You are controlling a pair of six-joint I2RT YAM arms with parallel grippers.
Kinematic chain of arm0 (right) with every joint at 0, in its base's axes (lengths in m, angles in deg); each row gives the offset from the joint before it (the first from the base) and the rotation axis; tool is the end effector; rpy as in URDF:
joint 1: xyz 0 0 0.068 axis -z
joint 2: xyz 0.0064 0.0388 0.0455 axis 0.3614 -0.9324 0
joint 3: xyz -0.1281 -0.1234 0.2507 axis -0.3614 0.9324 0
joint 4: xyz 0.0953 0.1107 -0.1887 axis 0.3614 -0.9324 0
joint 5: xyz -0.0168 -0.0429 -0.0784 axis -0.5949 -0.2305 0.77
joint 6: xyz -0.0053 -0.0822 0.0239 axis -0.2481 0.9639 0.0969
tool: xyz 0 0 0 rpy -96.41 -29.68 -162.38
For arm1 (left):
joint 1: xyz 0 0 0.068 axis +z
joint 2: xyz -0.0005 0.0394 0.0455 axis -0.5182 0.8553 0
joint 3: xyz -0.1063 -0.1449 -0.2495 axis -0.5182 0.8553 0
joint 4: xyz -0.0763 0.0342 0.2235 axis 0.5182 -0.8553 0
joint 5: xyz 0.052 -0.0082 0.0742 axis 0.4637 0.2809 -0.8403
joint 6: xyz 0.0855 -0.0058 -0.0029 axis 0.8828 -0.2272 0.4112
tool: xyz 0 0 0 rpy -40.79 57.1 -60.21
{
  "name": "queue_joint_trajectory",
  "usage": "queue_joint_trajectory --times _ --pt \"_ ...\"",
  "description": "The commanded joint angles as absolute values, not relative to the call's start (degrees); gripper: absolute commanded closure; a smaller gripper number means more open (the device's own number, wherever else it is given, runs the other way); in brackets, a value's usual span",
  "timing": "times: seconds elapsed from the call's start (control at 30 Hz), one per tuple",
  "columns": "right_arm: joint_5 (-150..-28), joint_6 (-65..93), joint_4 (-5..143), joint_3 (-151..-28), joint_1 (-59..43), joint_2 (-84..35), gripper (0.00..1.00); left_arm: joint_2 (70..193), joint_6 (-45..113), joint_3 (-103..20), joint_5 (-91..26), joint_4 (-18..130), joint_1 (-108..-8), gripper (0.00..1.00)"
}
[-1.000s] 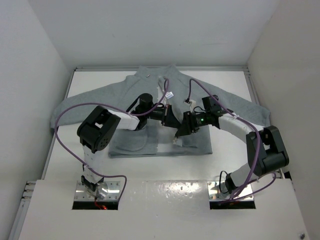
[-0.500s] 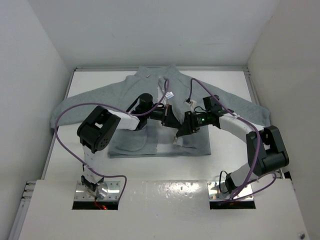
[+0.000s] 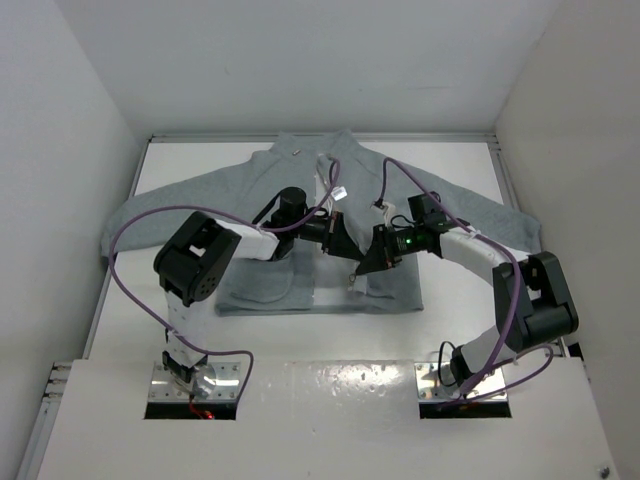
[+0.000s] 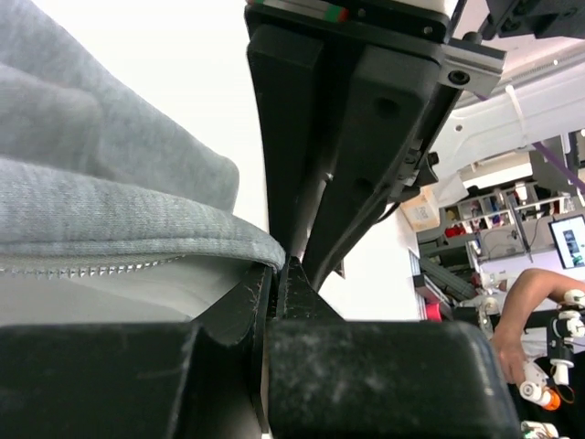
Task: Zip up the jacket
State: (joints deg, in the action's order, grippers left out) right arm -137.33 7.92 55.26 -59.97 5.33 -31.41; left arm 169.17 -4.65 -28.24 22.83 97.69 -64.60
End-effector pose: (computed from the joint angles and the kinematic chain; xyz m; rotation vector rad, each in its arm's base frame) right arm 0.2504 0.1363 0.2118 -0.4545 2.4391 1.4469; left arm 0.3134 -0.2876 0.2268 0.6855 2.0158 -1.9245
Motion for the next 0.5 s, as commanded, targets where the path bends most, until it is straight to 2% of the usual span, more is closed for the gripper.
queue_joint_trajectory --times 0.0,0.07,0.1,0.17,0.2,0.23,0.33,0.47 --pt "-142.1 8.4 56.0 -60.6 5.3 -30.1 0.99 167.2 -0.7 -28.0 23.6 96.7 -64.5 1.0" --pt "-141.4 8.1 56.6 -60.2 5.3 -30.0 1.0 167.2 -0.7 -28.0 23.6 96.1 -64.5 1.0" --pt "-141.3 8.4 56.7 -60.1 5.3 -29.9 1.0 166.5 0.9 -28.0 22.9 95.5 -64.5 0.95" --pt "-139.7 9.5 56.0 -60.3 5.3 -29.5 1.0 165.1 2.5 -28.6 21.1 92.8 -63.8 0.74" --pt "-138.9 11.2 53.5 -60.2 5.3 -28.9 1.0 164.3 4.8 -28.6 20.2 91.5 -63.8 0.56" --pt "-135.3 12.2 52.2 -61.2 5.4 -28.6 1.0 162.2 6.5 -28.6 18.2 87.9 -63.3 0.5" --pt "-132.1 19.8 44.7 -63.7 5.7 -28.8 1.0 158.8 15.3 -29.3 16.3 78.1 -62.2 0.42" --pt "-126.5 23.5 43.4 -63.8 5.3 -25.2 1.0 152.8 26.7 -30.8 13.0 64.5 -61.5 0.41"
